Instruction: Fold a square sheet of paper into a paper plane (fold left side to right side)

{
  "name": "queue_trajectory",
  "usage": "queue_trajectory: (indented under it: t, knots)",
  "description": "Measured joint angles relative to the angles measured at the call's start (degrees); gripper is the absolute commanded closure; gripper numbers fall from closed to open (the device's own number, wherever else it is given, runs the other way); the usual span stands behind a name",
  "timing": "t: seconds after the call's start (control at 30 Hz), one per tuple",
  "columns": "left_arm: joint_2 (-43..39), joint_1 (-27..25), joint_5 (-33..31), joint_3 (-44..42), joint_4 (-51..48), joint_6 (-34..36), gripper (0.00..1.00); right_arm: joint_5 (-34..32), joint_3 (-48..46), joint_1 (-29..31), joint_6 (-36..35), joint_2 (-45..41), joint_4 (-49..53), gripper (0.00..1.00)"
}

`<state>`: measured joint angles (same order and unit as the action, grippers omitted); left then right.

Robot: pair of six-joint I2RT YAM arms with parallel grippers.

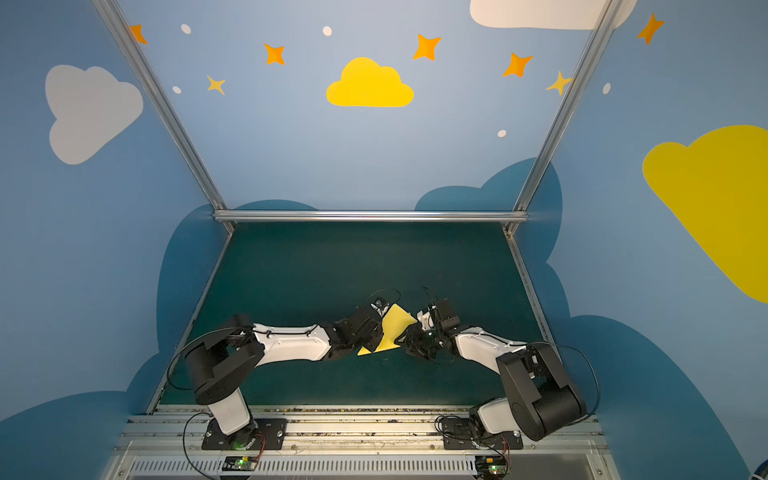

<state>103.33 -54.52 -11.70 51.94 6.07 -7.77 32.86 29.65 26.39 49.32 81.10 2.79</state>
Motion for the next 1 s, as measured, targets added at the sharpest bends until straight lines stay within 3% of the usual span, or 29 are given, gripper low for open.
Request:
queue_trajectory:
  t: [0.27,0.37,0.43,0.63,0.83,1.0]
  knots:
    - [2.14,0.48,0.11,0.72,-0.33,-1.20,0.81,0.63,0.00,0.50,1.27,2.03,-3.91,0.40]
    - [2.16,0.52,0.13,0.72,-0.31,-1.49,0.82,1.09,0.04,0.52,1.66,3.08,-5.68,0.45]
    - [2.16,0.52,0.13,0.72,-0.31,-1.62,0.82,1.16,0.28,0.57,1.95,3.96,-6.32,0.55]
    - [1.84,0.74,0.74,0.72,-0.70,-1.95,0.81,0.70,1.66,0.79,2.21,6.69,-6.16,1.00]
    - [-3.15,0.96,2.60,-0.35,-4.39,-2.03,0.67,0.81,4.42,0.83,1.44,6.67,-3.63,1.00]
    - [-13.33,0.59,5.01,-4.31,-5.68,-2.12,0.59,0.96,6.03,0.83,0.26,4.76,0.46,1.00]
